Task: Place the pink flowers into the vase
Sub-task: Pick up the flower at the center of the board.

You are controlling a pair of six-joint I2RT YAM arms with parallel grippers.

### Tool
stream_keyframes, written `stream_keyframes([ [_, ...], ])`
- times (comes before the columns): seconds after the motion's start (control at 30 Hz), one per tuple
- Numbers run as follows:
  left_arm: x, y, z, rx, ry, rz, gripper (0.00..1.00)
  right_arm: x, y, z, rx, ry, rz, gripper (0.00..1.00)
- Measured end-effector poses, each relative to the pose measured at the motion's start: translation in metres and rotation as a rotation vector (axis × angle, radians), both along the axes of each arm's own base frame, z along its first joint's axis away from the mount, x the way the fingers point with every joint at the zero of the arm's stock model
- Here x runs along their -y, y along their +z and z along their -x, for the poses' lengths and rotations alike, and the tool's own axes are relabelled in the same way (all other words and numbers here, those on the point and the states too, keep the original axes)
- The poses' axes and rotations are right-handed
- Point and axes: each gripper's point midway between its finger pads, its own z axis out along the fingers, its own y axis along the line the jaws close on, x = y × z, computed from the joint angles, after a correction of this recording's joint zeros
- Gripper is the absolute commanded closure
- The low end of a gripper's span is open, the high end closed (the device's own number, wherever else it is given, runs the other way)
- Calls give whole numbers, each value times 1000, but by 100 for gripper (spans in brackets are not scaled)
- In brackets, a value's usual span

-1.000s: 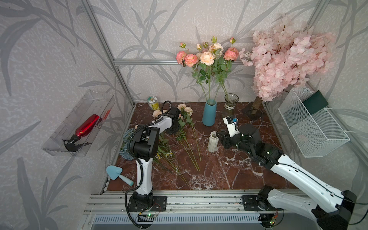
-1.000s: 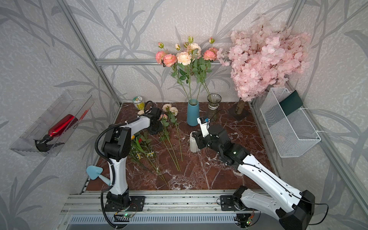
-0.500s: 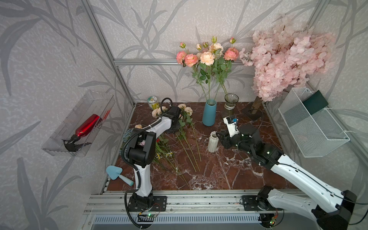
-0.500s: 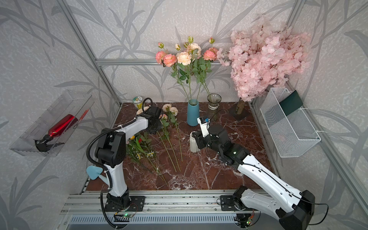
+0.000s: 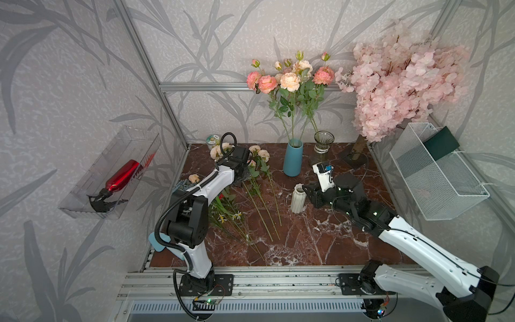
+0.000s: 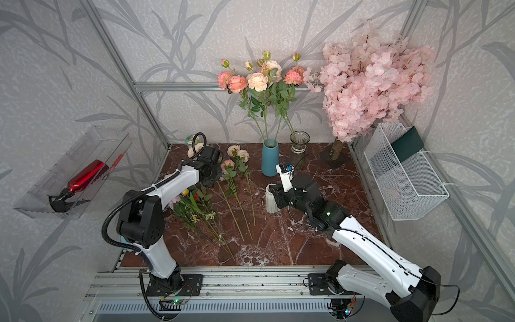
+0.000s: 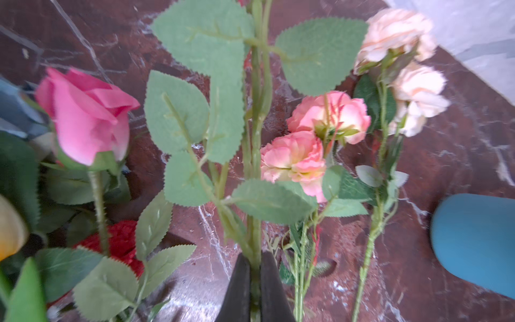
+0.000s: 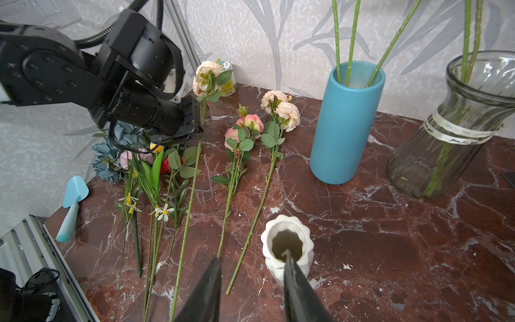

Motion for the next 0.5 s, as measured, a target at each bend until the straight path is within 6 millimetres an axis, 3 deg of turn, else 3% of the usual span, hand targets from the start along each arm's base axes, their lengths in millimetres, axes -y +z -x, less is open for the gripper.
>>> stream_keyframes([
  [0.27, -2, 22, 11, 41, -44, -9, 98, -4, -8, -2, -29, 12, 6, 62],
  [0.5, 9, 32, 21, 56, -125, 40, 98, -20, -9, -1, -81, 68, -25, 62],
])
